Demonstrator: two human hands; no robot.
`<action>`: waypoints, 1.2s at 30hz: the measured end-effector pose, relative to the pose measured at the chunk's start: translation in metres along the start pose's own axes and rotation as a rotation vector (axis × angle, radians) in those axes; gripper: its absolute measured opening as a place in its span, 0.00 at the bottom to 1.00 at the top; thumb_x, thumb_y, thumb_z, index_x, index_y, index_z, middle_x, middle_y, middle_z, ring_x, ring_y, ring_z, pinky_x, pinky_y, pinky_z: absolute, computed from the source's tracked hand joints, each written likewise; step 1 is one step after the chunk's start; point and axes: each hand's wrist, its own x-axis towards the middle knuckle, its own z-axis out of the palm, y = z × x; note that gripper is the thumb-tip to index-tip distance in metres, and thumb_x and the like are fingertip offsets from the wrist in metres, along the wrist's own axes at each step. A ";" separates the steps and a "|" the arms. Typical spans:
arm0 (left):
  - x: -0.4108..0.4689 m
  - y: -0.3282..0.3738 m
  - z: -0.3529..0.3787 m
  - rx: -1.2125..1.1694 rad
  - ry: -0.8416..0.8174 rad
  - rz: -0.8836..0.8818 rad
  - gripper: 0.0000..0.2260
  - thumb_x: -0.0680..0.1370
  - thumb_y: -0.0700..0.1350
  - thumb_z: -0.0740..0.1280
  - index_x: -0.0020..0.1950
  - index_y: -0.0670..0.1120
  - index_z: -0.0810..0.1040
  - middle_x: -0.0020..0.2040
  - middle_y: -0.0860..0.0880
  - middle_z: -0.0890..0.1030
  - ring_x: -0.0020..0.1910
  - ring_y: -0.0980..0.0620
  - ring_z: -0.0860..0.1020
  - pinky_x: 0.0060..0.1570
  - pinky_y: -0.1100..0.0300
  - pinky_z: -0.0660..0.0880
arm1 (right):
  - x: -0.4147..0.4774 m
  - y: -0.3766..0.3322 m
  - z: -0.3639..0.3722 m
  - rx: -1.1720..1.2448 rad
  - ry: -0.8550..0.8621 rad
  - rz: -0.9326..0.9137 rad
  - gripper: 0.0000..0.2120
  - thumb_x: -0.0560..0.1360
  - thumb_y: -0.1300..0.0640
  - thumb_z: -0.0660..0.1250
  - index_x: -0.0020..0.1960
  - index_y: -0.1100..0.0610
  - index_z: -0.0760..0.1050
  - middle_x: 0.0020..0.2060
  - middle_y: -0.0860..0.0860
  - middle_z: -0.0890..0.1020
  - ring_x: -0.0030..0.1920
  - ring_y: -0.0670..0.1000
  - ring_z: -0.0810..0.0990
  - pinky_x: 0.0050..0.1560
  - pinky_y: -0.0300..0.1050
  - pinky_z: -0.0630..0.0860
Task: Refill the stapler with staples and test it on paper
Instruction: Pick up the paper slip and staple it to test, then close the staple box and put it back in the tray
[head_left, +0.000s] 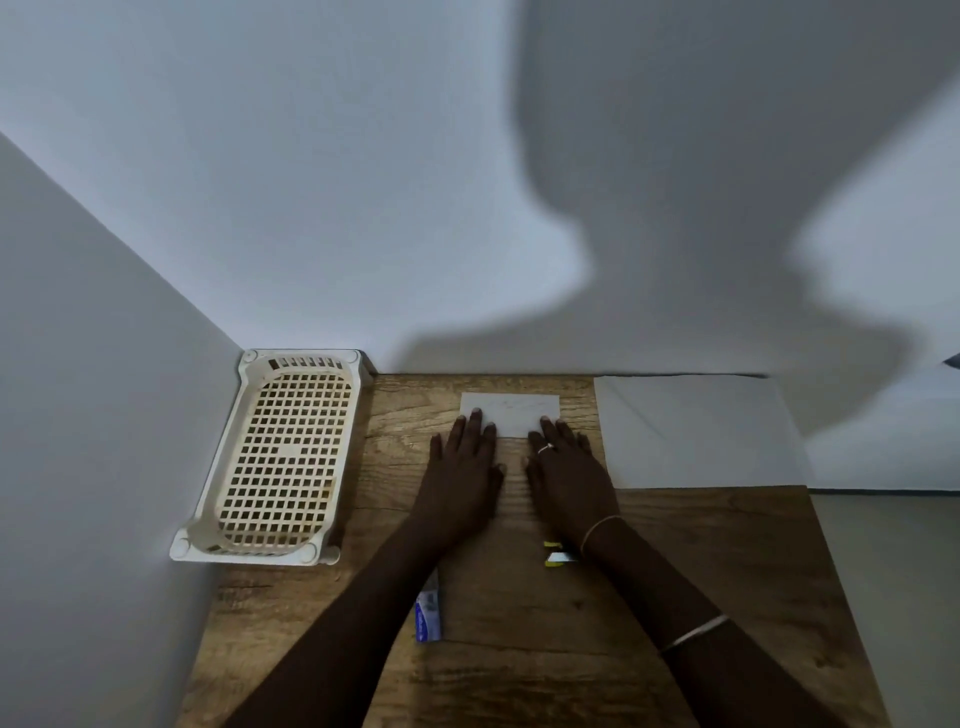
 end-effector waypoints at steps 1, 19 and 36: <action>0.006 -0.001 -0.003 0.001 0.004 0.005 0.30 0.86 0.56 0.51 0.84 0.45 0.48 0.85 0.42 0.44 0.84 0.41 0.45 0.80 0.38 0.47 | 0.005 0.001 -0.002 0.008 0.002 0.001 0.25 0.85 0.48 0.51 0.79 0.56 0.60 0.80 0.54 0.57 0.81 0.54 0.53 0.79 0.51 0.49; 0.002 -0.003 -0.033 -0.291 0.216 0.042 0.29 0.83 0.42 0.63 0.83 0.44 0.58 0.84 0.42 0.55 0.82 0.43 0.56 0.80 0.47 0.57 | 0.016 -0.002 -0.020 0.137 0.219 -0.050 0.20 0.81 0.62 0.63 0.73 0.60 0.71 0.74 0.58 0.70 0.75 0.59 0.67 0.75 0.53 0.62; -0.195 -0.035 0.021 -0.553 0.301 -0.161 0.20 0.78 0.44 0.73 0.69 0.43 0.78 0.64 0.48 0.79 0.59 0.52 0.80 0.59 0.53 0.79 | -0.112 -0.096 0.040 0.498 0.082 -0.030 0.09 0.74 0.63 0.71 0.53 0.58 0.84 0.48 0.54 0.86 0.50 0.52 0.83 0.54 0.38 0.73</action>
